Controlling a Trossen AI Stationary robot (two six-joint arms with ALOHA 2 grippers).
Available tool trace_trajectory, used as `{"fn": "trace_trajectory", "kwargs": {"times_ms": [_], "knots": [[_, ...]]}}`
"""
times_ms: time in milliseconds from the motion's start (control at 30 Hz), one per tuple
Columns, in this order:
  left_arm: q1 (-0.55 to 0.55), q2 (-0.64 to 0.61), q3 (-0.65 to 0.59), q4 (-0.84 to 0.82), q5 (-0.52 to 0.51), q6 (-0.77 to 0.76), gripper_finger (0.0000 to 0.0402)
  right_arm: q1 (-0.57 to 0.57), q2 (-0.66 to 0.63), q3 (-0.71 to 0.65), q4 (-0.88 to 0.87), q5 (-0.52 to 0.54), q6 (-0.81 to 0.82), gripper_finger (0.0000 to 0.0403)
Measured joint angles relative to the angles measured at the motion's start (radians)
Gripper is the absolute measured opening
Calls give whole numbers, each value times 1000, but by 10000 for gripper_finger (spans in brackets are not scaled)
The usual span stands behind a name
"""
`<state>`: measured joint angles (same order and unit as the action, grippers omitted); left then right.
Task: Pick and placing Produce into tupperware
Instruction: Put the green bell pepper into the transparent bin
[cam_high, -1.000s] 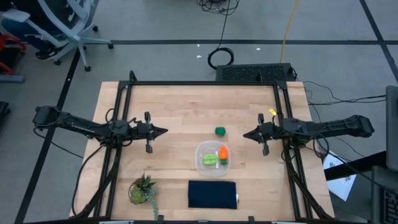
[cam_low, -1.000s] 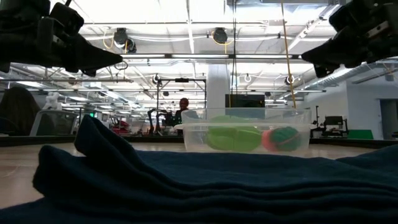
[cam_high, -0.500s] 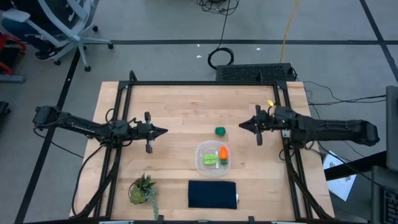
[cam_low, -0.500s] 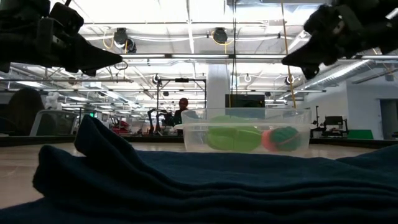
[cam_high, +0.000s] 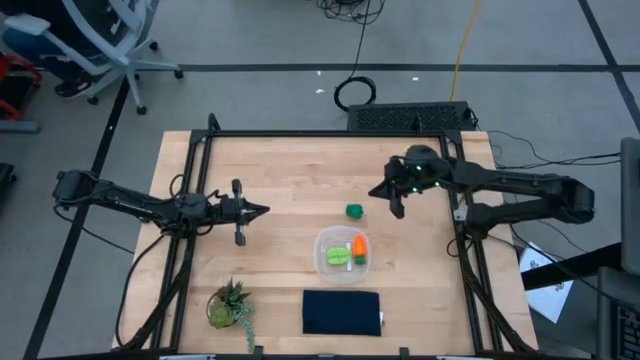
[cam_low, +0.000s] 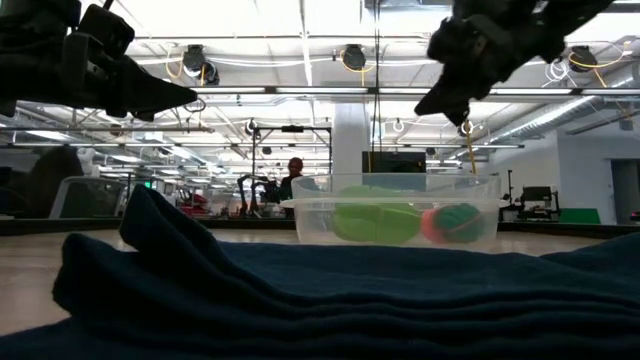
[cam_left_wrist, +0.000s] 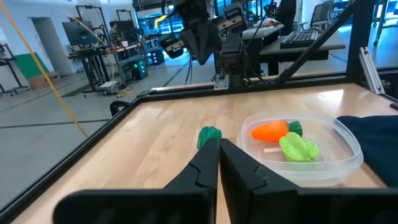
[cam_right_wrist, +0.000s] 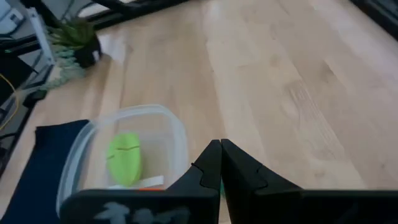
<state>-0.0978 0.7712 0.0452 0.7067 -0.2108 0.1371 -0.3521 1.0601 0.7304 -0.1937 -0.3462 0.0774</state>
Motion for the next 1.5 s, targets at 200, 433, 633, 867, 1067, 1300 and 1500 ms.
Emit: {"fn": "trace_trajectory", "kwargs": {"times_ms": [200, 433, 633, 867, 1067, 1300, 1500], "knots": [[0, 0, 0, 0, 0, -1, 2, -30, 158, 133, -108, -49, -18, 0], [0, 0, 0, 0, 0, 0, 21, -29, 305, 288, -215, -51, -60, 0], [0, 0, 0, -1, 0, 0, 18, -29, 417, 426, -398, -50, -98, 0], [0, 0, 0, -1, 0, 13, 3, -29, 531, 574, -551, -50, -114, 0], [0, 0, 0, -1, 0, 12, 24, -28, 597, 579, -566, -48, -114, 0], [0, 0, 0, -7, 0, 12, 32, -12, 644, 579, -559, -48, -158, 24], [0, 0, 1, -28, 0, 9, 31, -5, 652, 579, -558, -48, -187, 100]]}}
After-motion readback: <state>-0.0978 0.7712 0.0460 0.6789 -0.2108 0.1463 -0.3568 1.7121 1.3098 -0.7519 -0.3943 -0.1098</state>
